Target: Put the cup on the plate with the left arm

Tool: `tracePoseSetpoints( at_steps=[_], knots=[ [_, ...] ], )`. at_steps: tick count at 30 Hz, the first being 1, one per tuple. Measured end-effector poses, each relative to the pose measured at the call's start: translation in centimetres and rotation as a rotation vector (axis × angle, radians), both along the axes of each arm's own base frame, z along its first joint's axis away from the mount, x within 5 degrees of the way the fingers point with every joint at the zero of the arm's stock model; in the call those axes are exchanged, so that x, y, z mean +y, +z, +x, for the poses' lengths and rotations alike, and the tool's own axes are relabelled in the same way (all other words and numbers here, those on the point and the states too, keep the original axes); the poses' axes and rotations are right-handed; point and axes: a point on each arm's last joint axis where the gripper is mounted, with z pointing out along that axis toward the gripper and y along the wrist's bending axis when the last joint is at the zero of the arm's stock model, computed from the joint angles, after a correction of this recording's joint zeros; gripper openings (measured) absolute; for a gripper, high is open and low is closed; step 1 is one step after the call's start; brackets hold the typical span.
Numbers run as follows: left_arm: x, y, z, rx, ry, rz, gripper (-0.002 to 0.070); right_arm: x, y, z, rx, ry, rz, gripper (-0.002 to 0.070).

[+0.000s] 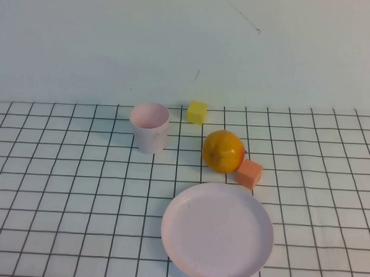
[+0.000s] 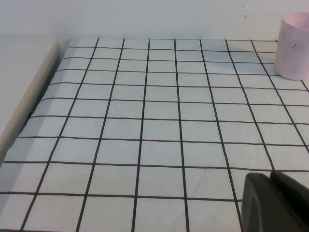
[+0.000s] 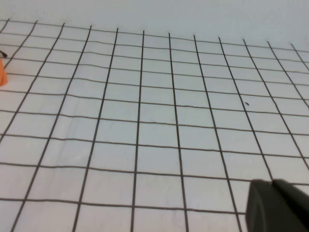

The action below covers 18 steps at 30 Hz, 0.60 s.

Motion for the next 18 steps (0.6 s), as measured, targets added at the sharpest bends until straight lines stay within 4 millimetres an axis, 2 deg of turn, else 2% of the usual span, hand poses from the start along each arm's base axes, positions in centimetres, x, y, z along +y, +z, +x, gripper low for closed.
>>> tracePoseSetpoints(
  at_steps=[18],
  knots=[
    [-0.09,0.0,-0.01,0.0,-0.017,0.0,-0.0003,0.0,0.0,0.0,0.0,0.0,0.0,-0.0002]
  ],
)
